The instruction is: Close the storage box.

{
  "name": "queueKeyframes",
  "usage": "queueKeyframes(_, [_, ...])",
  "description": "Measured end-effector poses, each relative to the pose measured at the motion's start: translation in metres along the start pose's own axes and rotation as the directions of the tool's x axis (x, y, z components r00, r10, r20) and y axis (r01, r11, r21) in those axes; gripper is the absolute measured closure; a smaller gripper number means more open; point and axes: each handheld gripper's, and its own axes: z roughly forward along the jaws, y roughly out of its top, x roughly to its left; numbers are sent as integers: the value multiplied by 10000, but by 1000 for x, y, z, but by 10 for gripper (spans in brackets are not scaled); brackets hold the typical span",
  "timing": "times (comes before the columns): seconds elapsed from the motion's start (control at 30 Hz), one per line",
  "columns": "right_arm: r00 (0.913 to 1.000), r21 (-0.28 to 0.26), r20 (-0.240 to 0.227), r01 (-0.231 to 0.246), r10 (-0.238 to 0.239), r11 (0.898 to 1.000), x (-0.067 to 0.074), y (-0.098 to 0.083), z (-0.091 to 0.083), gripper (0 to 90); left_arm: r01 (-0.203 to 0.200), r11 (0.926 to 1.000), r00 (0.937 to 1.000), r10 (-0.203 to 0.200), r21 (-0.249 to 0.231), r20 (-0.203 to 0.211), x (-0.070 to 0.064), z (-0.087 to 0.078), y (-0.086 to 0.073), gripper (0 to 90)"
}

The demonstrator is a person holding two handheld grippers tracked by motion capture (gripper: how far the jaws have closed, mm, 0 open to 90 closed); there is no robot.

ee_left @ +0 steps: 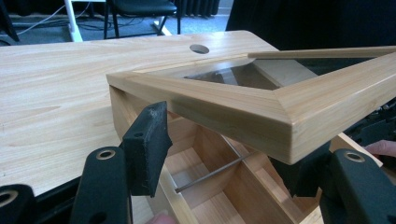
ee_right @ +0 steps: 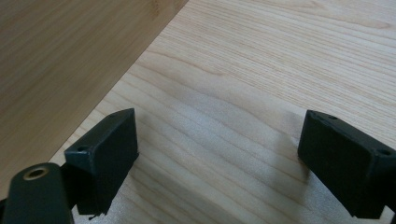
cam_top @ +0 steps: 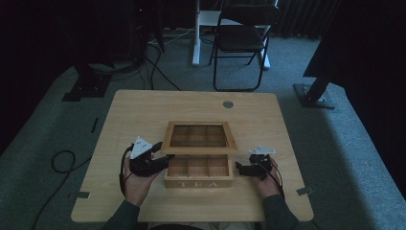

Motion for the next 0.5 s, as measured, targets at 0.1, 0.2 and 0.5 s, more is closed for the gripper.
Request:
queueKeyframes(0.1, [10000, -3, 0, 17, -17, 10000, 0, 0, 0, 116, -31, 10000, 10000, 31, 29, 31, -1, -1, -4, 411])
queueKeyframes(0.2, [10000, 4, -1, 16, -16, 10000, 0, 0, 0, 116, -113, 9999, 9999, 113, -24, 0, -2, -1, -6, 410])
queueKeyframes(0.5, [10000, -3, 5, 13, -13, 10000, 0, 0, 0, 116, -300, 9995, 9995, 300, 53, -25, -4, -2, -16, 406])
